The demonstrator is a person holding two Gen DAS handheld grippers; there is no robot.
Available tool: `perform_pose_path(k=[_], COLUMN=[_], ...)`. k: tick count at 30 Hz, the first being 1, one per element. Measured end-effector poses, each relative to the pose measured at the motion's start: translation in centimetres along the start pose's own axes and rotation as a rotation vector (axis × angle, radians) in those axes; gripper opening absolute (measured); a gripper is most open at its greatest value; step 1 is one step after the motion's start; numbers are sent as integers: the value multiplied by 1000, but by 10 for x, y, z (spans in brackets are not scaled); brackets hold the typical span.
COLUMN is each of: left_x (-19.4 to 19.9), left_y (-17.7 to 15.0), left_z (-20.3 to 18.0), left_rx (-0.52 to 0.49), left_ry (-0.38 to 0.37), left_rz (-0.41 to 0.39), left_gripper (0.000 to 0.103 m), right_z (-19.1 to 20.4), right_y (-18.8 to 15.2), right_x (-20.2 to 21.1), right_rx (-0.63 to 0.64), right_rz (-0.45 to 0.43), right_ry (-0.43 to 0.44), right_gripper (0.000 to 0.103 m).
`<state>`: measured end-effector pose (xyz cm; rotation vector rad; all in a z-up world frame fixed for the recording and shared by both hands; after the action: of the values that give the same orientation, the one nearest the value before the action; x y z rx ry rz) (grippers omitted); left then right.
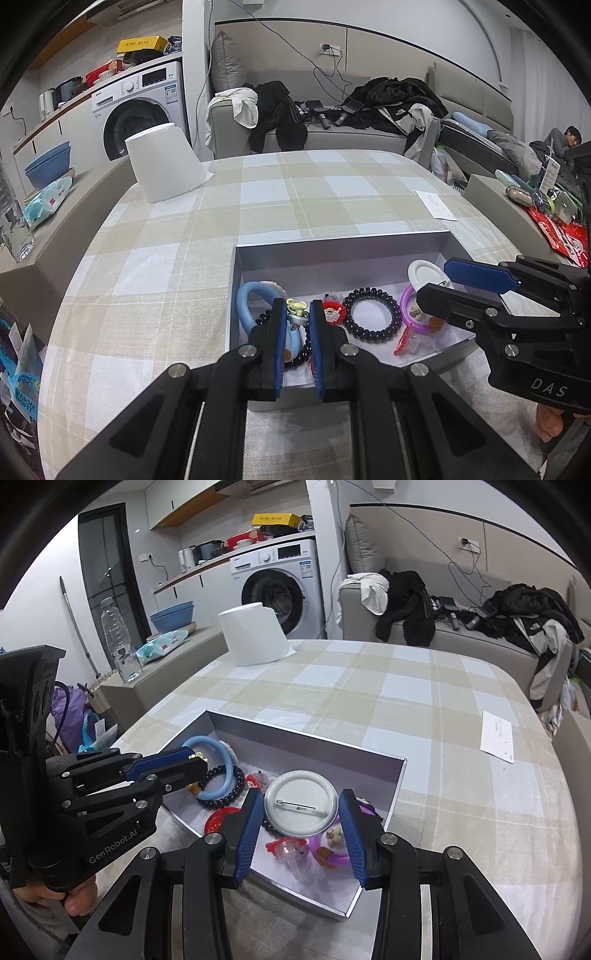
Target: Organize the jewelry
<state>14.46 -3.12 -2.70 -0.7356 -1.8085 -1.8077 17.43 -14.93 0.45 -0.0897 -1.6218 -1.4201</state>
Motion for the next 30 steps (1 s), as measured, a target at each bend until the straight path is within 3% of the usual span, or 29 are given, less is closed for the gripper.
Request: perform_pose_path(k=[17,21,24,25,26,28,30], left_x=[-2,0,5,7,10,19,29], left_y=[1,1,0,-1,-3,-6,-12], left_z=[-4,-4,-4,-4,-3,-1,-1], left_rx=[-16,-20,-21,-23,-23,-13,-7], left_ry=[-26,-31,-52,-58,-63,-85,-125], left_rz=[5,0,-4,-3,-6,-30,-46], left_gripper=[8,11,20,30,46,66,81], right_z=[3,5,4,4,3,3,2], right_y=[-1,-2,-2,-3,-3,-3,-5], right_x=[2,7,11,14,18,25,33], right_rx=[25,40,46,44,43,47,42], right_rz=[-2,-19,-30,-40,-51,-69,-100], right_ry=[4,8,-4,1,4,6,-4], right_gripper=[42,54,60,62,65,78,103])
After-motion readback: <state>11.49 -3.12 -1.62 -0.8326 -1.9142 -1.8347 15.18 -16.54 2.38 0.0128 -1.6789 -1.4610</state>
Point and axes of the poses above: each gripper's, at about its wrist camera, not at the fingertips, and x roughly against the way its jaws point, z to its left, y to its top, the point moved 6 cm from there along -x, roughly the way its jaws point, and after that the axes turned 1 degree about y, right-handed, at the moved point
